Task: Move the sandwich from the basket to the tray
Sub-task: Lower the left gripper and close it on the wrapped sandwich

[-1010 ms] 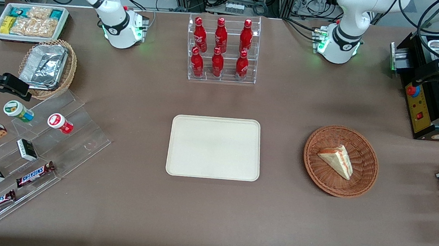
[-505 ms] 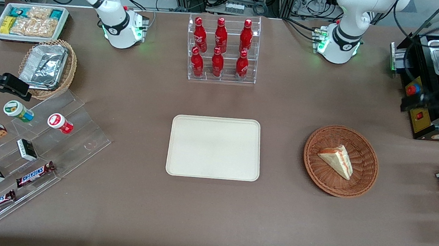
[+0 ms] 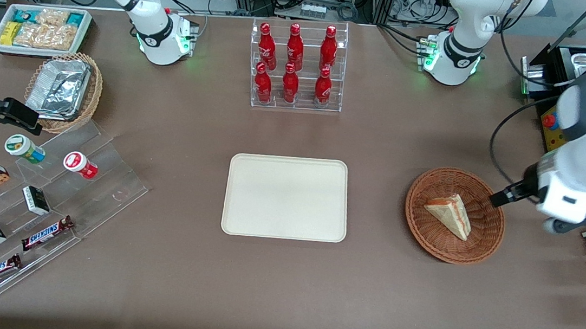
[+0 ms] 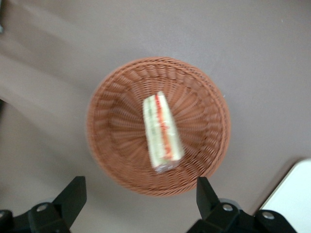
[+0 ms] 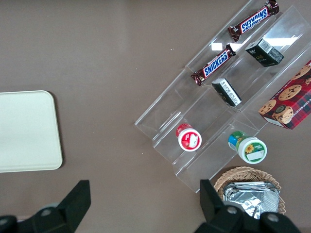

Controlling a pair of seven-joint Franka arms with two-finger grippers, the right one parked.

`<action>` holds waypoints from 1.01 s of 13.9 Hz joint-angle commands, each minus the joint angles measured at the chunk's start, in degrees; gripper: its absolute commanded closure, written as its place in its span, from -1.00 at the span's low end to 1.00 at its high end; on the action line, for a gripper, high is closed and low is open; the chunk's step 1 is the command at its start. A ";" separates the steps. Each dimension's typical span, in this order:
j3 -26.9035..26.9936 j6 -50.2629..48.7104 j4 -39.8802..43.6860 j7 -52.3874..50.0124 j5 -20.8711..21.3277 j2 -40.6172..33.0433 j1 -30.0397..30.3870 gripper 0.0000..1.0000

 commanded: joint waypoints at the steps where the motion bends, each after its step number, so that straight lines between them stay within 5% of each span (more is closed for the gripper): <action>1: 0.28 7.74 -4.85 -10.11 0.59 1.45 -3.72 -1.00; 4: 0.28 17.32 -11.00 -18.46 0.59 1.46 -4.52 -1.00; 14: 0.64 30.09 -20.60 -19.19 1.29 4.96 -4.17 -1.00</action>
